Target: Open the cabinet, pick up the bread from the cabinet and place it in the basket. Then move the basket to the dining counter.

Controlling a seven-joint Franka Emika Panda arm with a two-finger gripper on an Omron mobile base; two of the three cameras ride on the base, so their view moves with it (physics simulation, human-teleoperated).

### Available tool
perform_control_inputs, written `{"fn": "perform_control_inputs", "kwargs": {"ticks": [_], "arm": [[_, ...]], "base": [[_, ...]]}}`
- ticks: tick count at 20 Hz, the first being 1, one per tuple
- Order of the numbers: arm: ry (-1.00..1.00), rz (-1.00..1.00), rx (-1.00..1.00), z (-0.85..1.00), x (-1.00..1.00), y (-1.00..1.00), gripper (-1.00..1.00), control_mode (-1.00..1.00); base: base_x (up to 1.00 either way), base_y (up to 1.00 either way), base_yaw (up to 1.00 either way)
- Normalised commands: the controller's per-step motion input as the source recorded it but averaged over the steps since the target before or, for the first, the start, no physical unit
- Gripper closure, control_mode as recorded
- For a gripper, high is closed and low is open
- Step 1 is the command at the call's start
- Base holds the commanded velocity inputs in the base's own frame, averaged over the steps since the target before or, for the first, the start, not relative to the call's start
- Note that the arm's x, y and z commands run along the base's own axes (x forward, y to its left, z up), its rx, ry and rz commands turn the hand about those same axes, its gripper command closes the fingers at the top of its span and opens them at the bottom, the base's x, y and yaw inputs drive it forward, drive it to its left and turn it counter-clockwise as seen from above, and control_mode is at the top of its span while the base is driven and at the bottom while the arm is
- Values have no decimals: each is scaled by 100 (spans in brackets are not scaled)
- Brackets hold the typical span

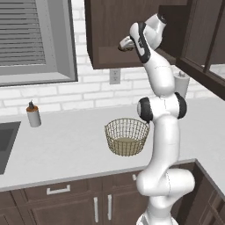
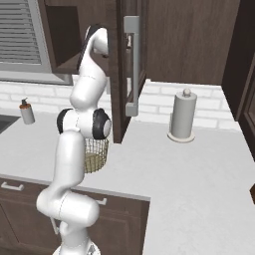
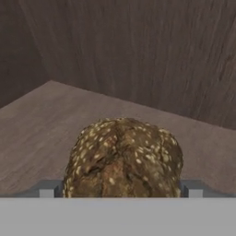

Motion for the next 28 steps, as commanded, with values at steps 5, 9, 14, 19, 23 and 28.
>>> {"fn": "perform_control_inputs", "kwargs": {"ticks": [5, 9, 14, 19, 23, 28], "arm": [[-21, 7, -12, -25, -34, 51, 100, -100], [-37, 0, 0, -5, -87, 47, 100, -100], [-17, 0, 0, -14, -92, 38, 100, -100], [-33, 0, 2, -86, -98, 24, 100, -100], [-28, 1, 6, -63, -94, 20, 100, -100], [-24, 0, 0, 43, -100, 9, 100, -100]], "base": [[0, 0, 0], [0, 0, 0], [0, 0, 0], [0, 0, 0], [0, 0, 0], [0, 0, 0]]}}
